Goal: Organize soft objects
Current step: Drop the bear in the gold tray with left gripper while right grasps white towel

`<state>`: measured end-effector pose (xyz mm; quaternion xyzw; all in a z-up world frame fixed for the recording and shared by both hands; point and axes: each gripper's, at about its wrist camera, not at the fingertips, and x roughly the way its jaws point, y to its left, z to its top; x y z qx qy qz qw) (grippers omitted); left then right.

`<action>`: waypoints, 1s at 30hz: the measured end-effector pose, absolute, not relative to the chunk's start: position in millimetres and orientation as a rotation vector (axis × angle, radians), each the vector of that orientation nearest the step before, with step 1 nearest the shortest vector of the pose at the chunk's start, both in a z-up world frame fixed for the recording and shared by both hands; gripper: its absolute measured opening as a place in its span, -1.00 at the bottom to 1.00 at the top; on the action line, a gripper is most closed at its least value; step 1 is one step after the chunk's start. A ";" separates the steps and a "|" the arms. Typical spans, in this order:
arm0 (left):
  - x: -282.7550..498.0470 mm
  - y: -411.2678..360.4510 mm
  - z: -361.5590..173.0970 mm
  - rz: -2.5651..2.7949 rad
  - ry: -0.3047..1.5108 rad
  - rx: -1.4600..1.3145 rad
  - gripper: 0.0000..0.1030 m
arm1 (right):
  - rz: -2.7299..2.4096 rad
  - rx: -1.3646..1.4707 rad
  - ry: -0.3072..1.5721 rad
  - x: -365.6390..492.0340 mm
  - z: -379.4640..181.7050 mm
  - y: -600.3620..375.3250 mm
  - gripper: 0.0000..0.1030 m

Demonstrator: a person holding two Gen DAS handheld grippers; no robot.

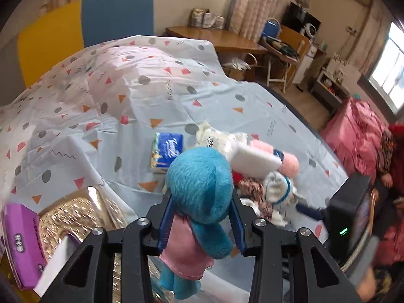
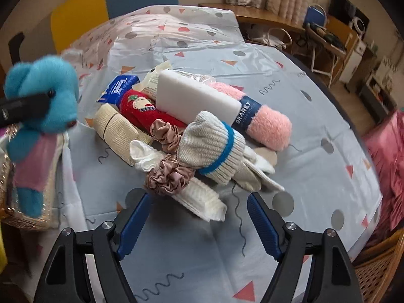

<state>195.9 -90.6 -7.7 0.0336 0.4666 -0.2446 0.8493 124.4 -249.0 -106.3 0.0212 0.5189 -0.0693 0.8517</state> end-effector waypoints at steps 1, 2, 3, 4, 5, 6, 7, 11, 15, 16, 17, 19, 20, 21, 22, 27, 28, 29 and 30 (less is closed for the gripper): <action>203.6 -83.2 -2.8 -0.500 0.982 0.042 -0.20 | -0.137 0.022 1.116 129.9 -112.5 -247.2 0.56; 210.9 -75.8 2.3 -0.483 0.978 0.019 -0.20 | -0.131 0.020 1.136 134.6 -118.3 -248.0 0.55; 219.0 -66.3 8.9 -0.460 0.967 -0.005 -0.20 | -0.133 0.013 1.154 138.9 -124.1 -247.9 0.42; 226.1 -56.4 14.8 -0.439 0.955 -0.027 -0.20 | -0.135 0.001 1.169 142.1 -128.7 -247.2 0.33; 233.0 -45.6 20.9 -0.417 0.944 -0.053 -0.20 | -0.130 -0.008 1.175 143.7 -130.9 -246.8 0.20; 239.6 -32.9 27.3 -0.393 0.933 -0.084 -0.20 | -0.128 -0.016 1.177 144.0 -131.9 -246.6 0.09; 245.9 -19.2 33.6 -0.366 0.920 -0.115 -0.20 | -0.129 -0.026 1.178 144.3 -133.4 -245.7 -0.01; 259.0 38.6 52.8 -0.244 0.863 -0.179 -0.20 | -0.114 -0.029 1.185 143.6 -136.8 -244.9 -0.35; 256.8 100.2 63.6 -0.135 0.819 -0.226 -0.20 | -0.089 -0.034 1.189 140.9 -137.6 -241.4 -0.41; 253.3 116.3 65.8 -0.111 0.806 -0.235 -0.19 | -0.080 -0.033 1.192 144.9 -137.5 -239.5 -0.41; 249.0 130.5 67.4 -0.093 0.797 -0.243 -0.19 | -0.070 -0.028 1.195 144.3 -137.2 -236.7 -0.41; 237.3 158.9 67.1 -0.062 0.782 -0.259 -0.19 | -0.053 -0.022 1.200 144.3 -137.9 -235.6 -0.41; 229.2 172.0 65.1 -0.046 0.777 -0.263 -0.19 | -0.049 -0.024 1.201 146.7 -138.0 -234.5 -0.41; 221.4 180.8 62.8 -0.035 0.775 -0.264 -0.19 | -0.046 -0.026 1.201 146.9 -138.2 -234.3 -0.41; 212.4 191.8 58.5 -0.023 0.775 -0.265 -0.19 | -0.043 -0.028 1.201 147.1 -138.3 -233.8 -0.41; 164.7 238.9 36.3 0.018 0.781 -0.350 -0.19 | -0.032 -0.052 1.197 145.9 -139.0 -227.5 -0.42; 155.2 245.7 32.0 0.025 0.779 -0.362 -0.18 | -0.032 -0.057 1.196 145.0 -139.1 -226.2 -0.42; 147.3 250.3 27.8 0.028 0.780 -0.372 -0.18 | -0.032 -0.060 1.195 144.2 -139.1 -225.3 -0.43; 139.7 254.2 22.0 0.027 0.790 -0.381 -0.18 | -0.030 -0.062 1.194 143.5 -139.2 -224.6 -0.44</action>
